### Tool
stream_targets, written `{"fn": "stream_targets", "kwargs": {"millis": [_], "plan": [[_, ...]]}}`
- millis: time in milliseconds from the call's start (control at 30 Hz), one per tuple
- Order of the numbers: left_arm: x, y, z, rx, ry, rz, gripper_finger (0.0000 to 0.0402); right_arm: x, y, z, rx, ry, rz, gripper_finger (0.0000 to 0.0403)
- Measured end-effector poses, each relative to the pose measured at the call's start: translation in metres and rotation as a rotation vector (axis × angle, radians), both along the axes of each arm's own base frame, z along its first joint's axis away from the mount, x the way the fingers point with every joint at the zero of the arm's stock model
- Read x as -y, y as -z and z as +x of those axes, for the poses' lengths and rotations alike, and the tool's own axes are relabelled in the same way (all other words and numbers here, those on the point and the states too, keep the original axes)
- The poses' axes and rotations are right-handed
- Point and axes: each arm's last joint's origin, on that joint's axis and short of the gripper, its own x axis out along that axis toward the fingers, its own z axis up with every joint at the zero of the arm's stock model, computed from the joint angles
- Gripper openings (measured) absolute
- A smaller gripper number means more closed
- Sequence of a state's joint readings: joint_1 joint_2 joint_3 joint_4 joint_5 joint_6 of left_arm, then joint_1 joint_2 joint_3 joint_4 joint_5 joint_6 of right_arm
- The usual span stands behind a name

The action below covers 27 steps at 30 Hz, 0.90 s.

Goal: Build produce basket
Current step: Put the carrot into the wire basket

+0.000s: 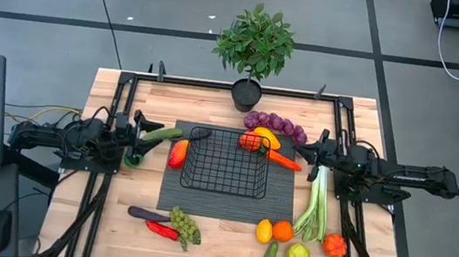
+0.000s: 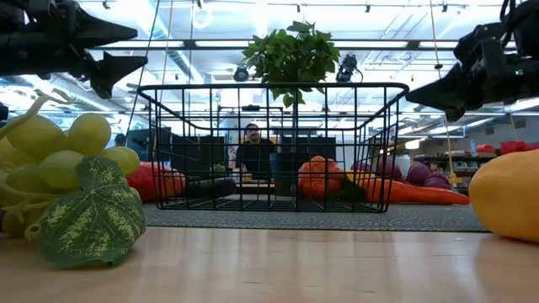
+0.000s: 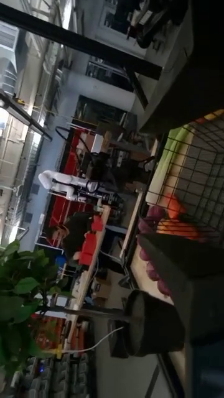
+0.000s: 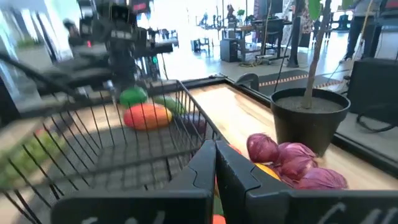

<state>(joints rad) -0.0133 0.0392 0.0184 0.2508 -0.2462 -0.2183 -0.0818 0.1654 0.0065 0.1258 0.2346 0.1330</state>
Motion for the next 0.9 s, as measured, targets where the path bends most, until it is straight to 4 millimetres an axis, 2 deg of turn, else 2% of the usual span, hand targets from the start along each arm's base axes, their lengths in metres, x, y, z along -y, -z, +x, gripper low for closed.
{"fn": "stream_targets", "kwargs": {"millis": [133,300,467,600,733,900], "plan": [[0.000,-0.024,-0.004,0.010,-0.024,0.064,0.0284,0.000,-0.009,0.000,0.111,-0.001,0.047,0.0017],[-0.001,-0.046,0.001,-0.144,-0.031,0.061,0.0278,0.000,-0.015,-0.001,0.174,-0.004,0.050,0.0017],[0.000,-0.055,0.014,-0.314,-0.024,0.017,0.0277,0.001,-0.019,-0.002,0.210,0.036,0.016,0.0018],[-0.001,-0.063,0.026,-0.377,-0.036,0.022,0.0277,0.004,-0.021,-0.003,0.225,0.087,-0.006,0.0030],[-0.005,-0.069,0.036,-0.408,-0.067,0.018,0.0277,0.004,-0.028,-0.001,0.223,0.082,0.012,0.0072],[-0.009,-0.068,0.042,-0.444,-0.097,0.008,0.0277,0.005,-0.043,0.005,0.179,0.075,-0.042,0.0162]]}}
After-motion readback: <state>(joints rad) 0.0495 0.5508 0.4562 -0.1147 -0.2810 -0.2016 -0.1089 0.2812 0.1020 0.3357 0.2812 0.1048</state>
